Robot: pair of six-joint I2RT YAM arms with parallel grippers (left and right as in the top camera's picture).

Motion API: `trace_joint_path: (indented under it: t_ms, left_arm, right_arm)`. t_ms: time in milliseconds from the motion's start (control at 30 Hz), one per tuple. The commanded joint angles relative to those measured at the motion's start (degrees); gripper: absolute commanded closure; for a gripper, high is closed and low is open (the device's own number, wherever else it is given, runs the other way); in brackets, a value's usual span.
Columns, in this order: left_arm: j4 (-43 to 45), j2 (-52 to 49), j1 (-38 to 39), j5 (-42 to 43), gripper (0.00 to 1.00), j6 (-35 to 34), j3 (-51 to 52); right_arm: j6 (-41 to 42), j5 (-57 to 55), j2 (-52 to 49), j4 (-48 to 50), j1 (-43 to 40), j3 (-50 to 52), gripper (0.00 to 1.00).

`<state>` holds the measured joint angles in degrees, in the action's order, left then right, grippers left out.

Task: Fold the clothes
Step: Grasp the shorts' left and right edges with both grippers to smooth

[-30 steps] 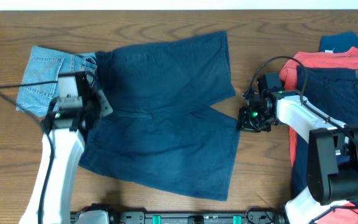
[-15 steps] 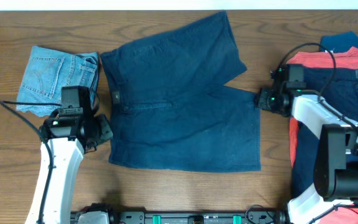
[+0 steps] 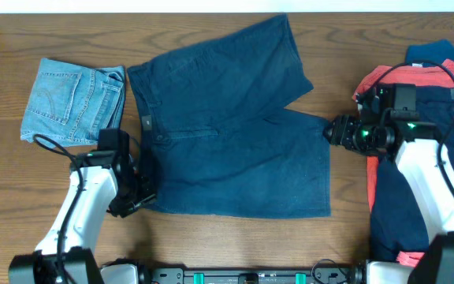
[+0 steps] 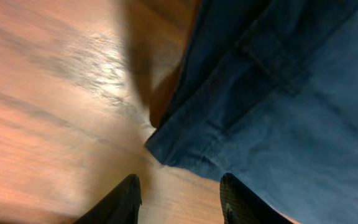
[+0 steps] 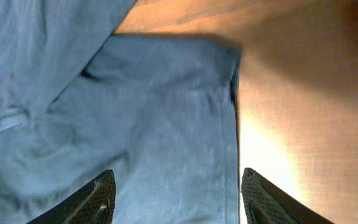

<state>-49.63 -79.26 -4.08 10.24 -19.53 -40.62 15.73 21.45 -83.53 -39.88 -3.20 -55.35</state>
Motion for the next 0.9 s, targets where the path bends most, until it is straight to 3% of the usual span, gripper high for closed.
trace_joint_path:
  t_ms: [0,300,600,867]
  left_arm:
    - [2.71,-1.42,-0.13,2.19,0.58,-0.72,2.38]
    - [7.17,-4.07,-0.13,-1.01,0.62,-1.79,3.67]
    - [8.39,-6.69,-0.13,-3.85,0.62,-10.62,5.25]
    - [5.68,-5.35,-0.15,-1.03,0.62,-11.74,3.32]
  right_arm:
    - [0.76,1.09,0.48,-3.61,-0.24,-0.26,0.38]
    - [1.44,0.85,-1.95,-11.76,0.55,1.86,0.41]
    - [4.17,-0.63,-3.13,-8.52,0.55,7.3,0.43]
    - [4.15,-0.68,-3.13,-7.02,0.55,8.0,0.43]
